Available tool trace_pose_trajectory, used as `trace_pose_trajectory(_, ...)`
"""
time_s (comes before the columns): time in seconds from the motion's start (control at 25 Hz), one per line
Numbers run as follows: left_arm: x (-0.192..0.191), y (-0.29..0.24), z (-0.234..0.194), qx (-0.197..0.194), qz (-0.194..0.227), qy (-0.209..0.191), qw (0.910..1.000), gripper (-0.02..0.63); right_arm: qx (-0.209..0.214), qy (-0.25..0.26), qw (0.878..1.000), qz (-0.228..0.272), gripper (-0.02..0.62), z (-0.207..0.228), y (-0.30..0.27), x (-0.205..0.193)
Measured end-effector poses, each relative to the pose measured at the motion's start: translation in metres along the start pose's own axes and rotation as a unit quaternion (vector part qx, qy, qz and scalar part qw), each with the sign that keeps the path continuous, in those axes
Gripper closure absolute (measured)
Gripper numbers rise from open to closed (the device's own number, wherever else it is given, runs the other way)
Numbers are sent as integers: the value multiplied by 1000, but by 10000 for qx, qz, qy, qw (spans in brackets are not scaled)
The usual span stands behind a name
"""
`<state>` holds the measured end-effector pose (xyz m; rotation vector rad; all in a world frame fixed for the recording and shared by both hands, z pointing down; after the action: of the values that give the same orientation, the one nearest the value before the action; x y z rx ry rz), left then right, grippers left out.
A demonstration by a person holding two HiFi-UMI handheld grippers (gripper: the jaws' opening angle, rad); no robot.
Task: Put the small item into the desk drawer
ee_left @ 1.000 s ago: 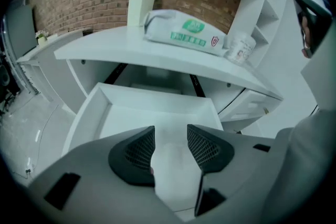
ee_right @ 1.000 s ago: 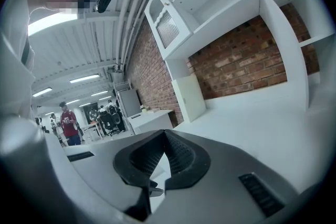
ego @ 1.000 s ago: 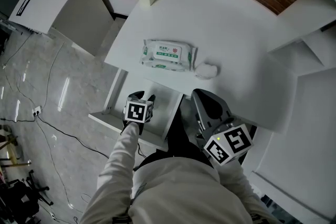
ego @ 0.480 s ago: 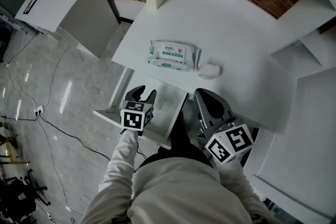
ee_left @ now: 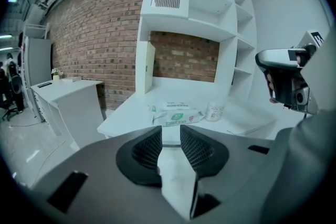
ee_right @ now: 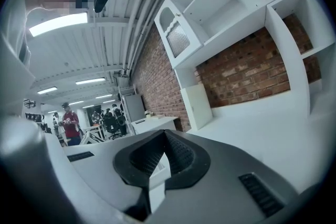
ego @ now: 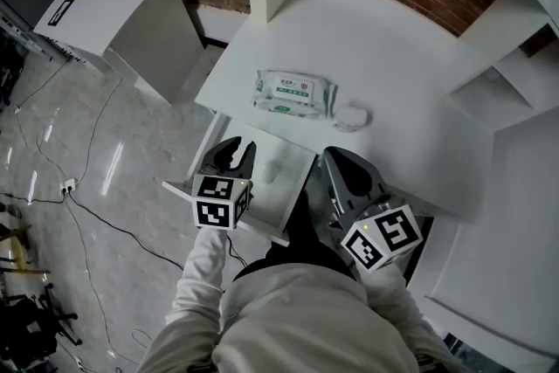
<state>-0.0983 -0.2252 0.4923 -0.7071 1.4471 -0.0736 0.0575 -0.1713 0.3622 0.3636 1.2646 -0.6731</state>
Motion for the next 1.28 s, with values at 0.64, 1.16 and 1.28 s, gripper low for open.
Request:
trace_pose_trajectory(0.64, 39, 63, 1, 132, 832, 15, 9964, 528, 31, 106, 9999, 67, 569, -22, 10, -1)
trace_pose_trajectory(1.16, 48, 103, 3, 258, 1239, 287, 9915, 584, 150, 214, 9995, 163, 568, -34, 15, 3)
trace_pose_trajectory(1.28, 50, 111, 3, 285, 1309, 278, 9906, 587, 198, 247, 9994, 154, 569, -38, 16, 3)
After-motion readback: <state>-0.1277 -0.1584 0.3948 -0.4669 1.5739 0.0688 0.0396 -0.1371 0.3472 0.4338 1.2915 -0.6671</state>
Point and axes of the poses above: the fingertips, and each gripper's own axes: y backward along the fingers, z to its right, x out of its top, the point moved 2 cm from there along y, backward along the fingers, and after that the axes turned 8 degrees about x, right-handed, at the moved point
